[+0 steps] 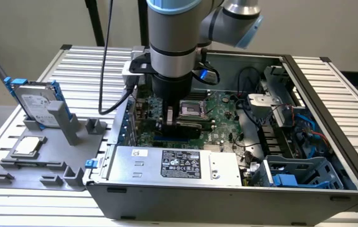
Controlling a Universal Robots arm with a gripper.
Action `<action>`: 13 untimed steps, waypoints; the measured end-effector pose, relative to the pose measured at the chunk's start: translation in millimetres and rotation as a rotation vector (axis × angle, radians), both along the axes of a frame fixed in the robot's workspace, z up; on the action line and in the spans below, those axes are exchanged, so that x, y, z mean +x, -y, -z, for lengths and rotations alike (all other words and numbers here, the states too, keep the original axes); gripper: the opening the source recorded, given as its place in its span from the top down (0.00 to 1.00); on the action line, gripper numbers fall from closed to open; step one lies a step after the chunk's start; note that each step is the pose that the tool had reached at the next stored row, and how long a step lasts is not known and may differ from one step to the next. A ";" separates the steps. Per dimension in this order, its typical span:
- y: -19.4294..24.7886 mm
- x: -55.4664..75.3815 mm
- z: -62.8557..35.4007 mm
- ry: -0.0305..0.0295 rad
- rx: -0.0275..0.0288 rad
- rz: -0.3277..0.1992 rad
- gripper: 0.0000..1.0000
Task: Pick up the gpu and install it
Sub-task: 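Insert the gpu into the slot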
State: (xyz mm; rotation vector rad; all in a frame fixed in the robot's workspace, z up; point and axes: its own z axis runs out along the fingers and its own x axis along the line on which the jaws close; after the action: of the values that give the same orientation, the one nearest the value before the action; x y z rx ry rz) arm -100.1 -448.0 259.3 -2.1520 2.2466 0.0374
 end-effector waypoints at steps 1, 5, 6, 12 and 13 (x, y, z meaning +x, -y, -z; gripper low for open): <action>-0.1 -0.3 0.5 0.0000 -0.0003 0.000 0.73; -0.6 -0.7 1.8 -0.0002 -0.0019 0.000 0.73; -0.8 -0.8 2.1 -0.0001 -0.0023 0.000 0.73; -1.5 -0.8 3.4 -0.0001 -0.0042 0.000 0.73; -1.7 -0.8 3.4 -0.0001 -0.0042 0.000 0.73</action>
State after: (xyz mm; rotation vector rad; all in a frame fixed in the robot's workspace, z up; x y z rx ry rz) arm -100.9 -446.3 255.9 -2.1542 2.2488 0.0328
